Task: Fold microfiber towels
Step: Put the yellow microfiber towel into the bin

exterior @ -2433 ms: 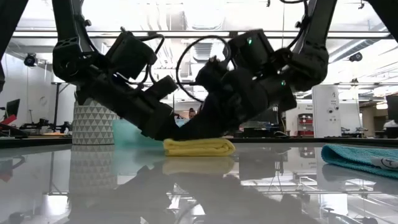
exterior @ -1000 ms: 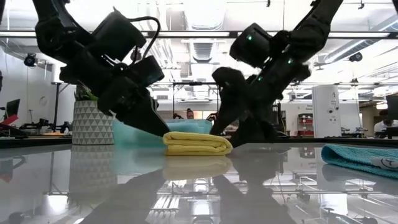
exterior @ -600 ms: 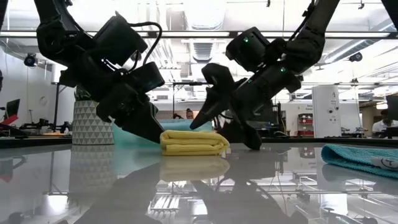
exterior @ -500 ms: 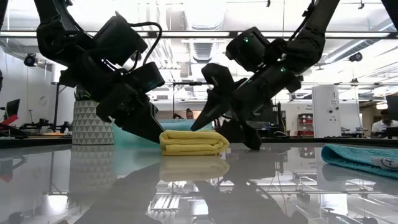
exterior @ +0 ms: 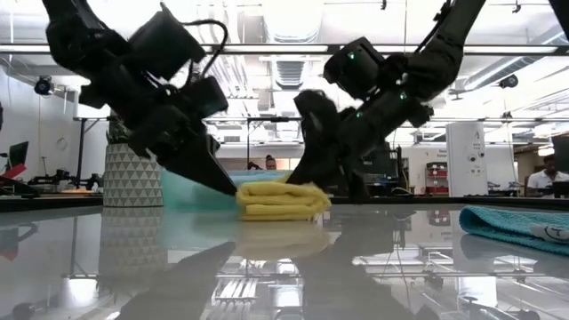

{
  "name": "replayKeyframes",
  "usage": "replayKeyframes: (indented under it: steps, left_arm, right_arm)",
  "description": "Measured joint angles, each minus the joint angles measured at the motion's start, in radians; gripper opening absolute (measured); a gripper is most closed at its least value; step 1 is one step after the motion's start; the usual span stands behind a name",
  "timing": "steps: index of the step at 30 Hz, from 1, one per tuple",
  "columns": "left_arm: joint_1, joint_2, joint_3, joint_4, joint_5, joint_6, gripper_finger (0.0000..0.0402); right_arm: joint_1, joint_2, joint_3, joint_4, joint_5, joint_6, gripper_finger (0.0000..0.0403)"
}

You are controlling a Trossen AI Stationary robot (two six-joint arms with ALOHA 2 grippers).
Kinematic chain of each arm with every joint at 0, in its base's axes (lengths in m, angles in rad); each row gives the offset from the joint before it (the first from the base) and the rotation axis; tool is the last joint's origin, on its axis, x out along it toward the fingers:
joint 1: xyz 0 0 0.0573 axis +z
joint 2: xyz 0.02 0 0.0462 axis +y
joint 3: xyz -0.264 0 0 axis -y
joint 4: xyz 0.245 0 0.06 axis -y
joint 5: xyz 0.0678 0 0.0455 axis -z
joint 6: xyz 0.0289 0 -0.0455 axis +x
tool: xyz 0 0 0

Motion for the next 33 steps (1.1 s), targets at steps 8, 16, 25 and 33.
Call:
replayKeyframes:
  steps: [8,16,25,33]
  left_arm:
    - [0.001,-0.233,-0.002,-0.168,-0.016,0.150,0.0000]
    - [0.006,-0.436,-0.006,-0.198,-0.062,0.366,0.0000]
    - [0.023,-0.655,-0.011,-0.258,-0.098,0.510,0.0000]
    - [0.053,-0.828,-0.059,-0.248,-0.115,0.576,0.0000]
  right_arm:
    - [-0.088,-0.110,0.135,-0.326,-0.149,-0.181,0.0014]
    - [-0.185,-0.071,0.533,-0.837,-0.176,-0.530,0.0013]
    - [-0.317,0.073,0.940,-1.101,-0.374,-0.892,0.0013]
    - [-0.389,0.323,1.314,-1.352,-0.461,-1.384,0.0013]
